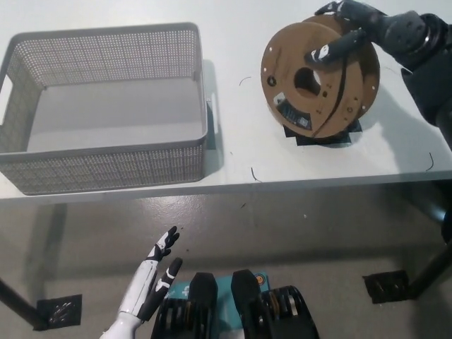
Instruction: Use the right hand to pick up a 3d printing filament and place it into a container on the left side
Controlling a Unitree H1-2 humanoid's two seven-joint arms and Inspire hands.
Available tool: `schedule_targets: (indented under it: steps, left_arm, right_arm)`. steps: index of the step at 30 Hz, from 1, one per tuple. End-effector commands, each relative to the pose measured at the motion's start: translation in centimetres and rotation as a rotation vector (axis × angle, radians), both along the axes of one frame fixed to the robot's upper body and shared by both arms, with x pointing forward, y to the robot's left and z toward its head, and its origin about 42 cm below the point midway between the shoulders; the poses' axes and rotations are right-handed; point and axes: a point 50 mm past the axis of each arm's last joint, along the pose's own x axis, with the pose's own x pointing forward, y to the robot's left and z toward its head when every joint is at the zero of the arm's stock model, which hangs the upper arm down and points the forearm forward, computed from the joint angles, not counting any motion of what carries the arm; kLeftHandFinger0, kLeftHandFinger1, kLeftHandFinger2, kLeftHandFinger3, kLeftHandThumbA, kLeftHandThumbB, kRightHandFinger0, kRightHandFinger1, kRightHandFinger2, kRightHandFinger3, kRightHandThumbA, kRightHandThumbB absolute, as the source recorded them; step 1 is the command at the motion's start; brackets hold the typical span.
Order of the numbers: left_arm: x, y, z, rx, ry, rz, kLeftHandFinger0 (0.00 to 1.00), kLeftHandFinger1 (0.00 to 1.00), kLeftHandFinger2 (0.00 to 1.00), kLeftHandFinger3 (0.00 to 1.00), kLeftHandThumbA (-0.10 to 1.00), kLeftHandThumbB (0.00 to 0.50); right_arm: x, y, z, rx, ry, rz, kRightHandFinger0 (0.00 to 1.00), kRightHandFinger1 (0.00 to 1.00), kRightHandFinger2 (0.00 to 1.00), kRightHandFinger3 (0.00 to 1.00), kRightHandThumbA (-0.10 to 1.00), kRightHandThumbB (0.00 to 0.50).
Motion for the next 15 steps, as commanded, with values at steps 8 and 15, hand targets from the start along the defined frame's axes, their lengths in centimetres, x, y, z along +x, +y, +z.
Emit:
schedule_targets:
  steps: [8, 15]
  left_arm:
    - [0.7, -0.2, 1.2, -0.001, -0.071, -0.028, 1.00, 1.00, 1.00, 1.00, 1.00, 0.172]
    - [0.6, -0.3, 1.0, -0.006, -0.064, -0.031, 1.00, 1.00, 1.00, 1.00, 1.00, 0.157]
  right_arm:
    - [-1.0, -4.0, -4.7, 1.098, 0.149, -0.278, 0.00, 0.34, 0.83, 1.00, -0.10, 0.148]
    - [-1.5, -4.2, -6.5, 1.467, 0.208, -0.378, 0.00, 0.16, 0.70, 0.70, -0.10, 0.110]
